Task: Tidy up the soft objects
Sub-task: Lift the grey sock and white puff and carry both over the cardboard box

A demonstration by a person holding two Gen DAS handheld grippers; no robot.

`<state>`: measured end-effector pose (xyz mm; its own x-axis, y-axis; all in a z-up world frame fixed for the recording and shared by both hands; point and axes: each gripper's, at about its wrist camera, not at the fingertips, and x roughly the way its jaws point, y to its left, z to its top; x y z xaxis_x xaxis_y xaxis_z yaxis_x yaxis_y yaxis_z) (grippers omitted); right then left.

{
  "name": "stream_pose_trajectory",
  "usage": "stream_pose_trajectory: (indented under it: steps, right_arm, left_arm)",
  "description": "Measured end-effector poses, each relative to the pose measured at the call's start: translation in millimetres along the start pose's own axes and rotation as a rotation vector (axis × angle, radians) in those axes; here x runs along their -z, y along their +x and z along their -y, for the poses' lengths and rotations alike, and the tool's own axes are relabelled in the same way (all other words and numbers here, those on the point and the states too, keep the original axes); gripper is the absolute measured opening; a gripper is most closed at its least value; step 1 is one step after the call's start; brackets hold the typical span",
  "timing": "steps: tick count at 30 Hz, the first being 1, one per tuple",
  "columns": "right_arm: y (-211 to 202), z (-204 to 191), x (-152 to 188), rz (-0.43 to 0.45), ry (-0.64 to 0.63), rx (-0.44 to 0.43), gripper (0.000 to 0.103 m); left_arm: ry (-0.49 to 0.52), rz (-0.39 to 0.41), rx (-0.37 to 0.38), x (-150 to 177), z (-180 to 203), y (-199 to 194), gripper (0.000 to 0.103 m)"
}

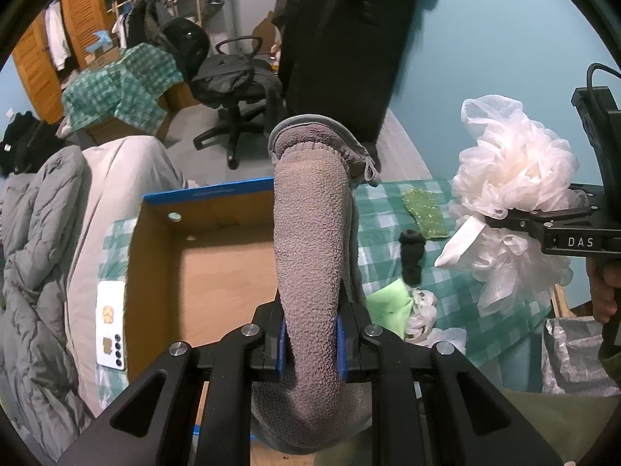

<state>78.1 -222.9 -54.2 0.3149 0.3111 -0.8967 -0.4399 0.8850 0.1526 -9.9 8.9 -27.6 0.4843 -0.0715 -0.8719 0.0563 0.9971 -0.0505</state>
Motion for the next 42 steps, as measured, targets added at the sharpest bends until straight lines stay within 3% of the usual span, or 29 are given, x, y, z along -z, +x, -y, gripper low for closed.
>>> stream_pose_trajectory:
  steps: [23,42]
  right_arm:
    - [40.8,-86.3,-43.1,-0.029,-0.161,-0.114,0.062]
    - [97.8,-155.1,-69.4,-0.114,-0.277,-0.166,0.062]
  left_arm:
    - [-0.106,-0.015,-0.09,21.9,-71.8,-2.2,0.019]
    - [-0.151,-0.082,-0.134,36.6,-122.1,30.6,0.019]
